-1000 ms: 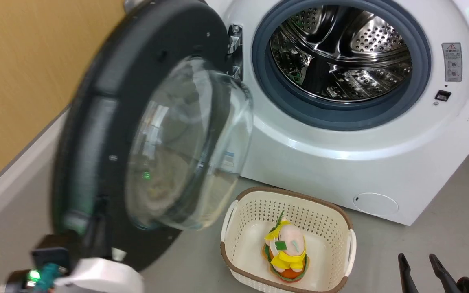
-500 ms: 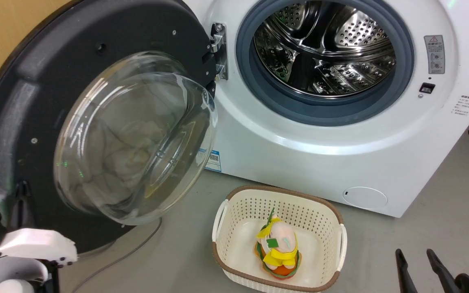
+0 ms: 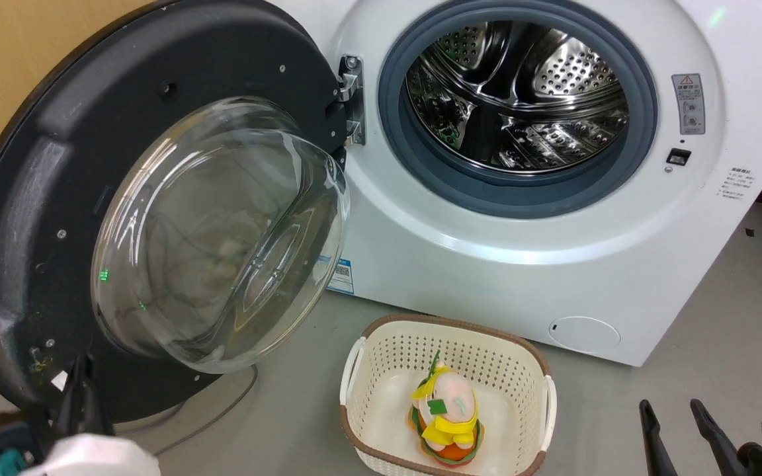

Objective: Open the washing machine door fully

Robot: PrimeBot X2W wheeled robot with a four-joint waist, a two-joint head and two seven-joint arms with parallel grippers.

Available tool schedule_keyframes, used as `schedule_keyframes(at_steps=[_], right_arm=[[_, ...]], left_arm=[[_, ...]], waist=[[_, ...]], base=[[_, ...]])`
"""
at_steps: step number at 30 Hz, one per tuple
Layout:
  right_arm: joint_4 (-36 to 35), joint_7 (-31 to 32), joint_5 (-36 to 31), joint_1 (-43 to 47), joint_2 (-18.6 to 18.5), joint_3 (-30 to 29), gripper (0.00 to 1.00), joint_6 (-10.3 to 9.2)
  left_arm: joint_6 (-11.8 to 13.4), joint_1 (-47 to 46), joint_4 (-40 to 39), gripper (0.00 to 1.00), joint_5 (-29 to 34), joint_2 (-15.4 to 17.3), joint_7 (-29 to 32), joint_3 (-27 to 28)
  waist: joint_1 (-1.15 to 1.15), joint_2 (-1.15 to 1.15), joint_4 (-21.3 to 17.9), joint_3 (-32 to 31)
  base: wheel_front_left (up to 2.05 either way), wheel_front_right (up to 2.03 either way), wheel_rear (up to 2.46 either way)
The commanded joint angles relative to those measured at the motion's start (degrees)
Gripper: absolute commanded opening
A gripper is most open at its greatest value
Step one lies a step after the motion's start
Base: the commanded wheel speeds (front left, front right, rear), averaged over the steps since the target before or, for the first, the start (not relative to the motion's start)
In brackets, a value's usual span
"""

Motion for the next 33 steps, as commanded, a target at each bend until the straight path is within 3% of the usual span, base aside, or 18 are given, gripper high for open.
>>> schedule_keyframes(at_steps=[1, 5, 11, 25, 33], right_arm=[[-0.5, -0.2, 0.0, 0.2, 0.2, 0.0, 1.0, 0.05], [-1.7, -0.2, -1.4, 0.2, 0.2, 0.2, 1.0, 0.05], [-3.8, 0.0, -3.0, 0.3, 0.2, 0.5, 1.0, 0.05], [-8.8, 2.6, -5.9, 1.9, 0.2, 1.2, 1.0, 0.05], [-9.3, 3.0, -6.6, 2.3, 0.2, 1.1, 1.0, 0.05]], left_arm=[[0.1, 1.9, -1.0, 1.0, 0.6, 0.5, 0.5, -0.4], [1.2, 5.4, -4.4, 1.0, 3.6, 1.5, 1.4, -2.5], [2.2, 8.3, -7.6, 1.0, 6.1, 0.0, 1.5, -6.5], [-3.6, 2.9, -3.8, 1.0, 8.3, -1.1, -0.3, -14.7], [-3.8, 2.2, -1.8, 1.0, 8.2, -1.6, -0.8, -15.6]], waist=[[0.0, 0.0, -0.1, -0.2], [0.0, 0.0, -0.8, -0.6], [0.0, 0.0, -3.2, -1.2], [0.0, 0.0, -12.6, -2.0], [0.0, 0.0, -14.6, -1.9]], base=[[0.0, 0.0, 0.0], [0.0, 0.0, 0.0], [0.0, 0.0, 0.0], [0.0, 0.0, 0.0], [0.0, 0.0, 0.0]])
